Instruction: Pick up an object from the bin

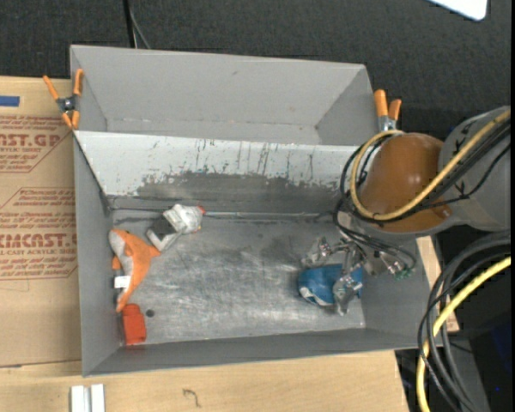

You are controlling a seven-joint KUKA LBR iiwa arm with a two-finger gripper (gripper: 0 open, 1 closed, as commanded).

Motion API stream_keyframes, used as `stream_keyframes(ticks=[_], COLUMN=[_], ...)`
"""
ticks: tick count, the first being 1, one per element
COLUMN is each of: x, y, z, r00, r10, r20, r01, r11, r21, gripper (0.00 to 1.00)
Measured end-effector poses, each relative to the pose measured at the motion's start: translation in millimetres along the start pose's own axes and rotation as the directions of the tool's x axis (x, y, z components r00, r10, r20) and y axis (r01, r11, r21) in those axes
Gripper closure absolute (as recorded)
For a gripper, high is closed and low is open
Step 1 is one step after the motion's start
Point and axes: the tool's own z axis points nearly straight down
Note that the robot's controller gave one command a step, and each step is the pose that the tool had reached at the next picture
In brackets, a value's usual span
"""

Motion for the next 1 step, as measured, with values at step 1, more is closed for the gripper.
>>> stream_keyframes(ticks=[1], x=[13.7], y=[-1.2], z=[-138.0], r00=[0.996], r10=[0.092], r20=[0.016], r01=[-0.092], r11=[0.996], r21=[-0.001], gripper=[1.00])
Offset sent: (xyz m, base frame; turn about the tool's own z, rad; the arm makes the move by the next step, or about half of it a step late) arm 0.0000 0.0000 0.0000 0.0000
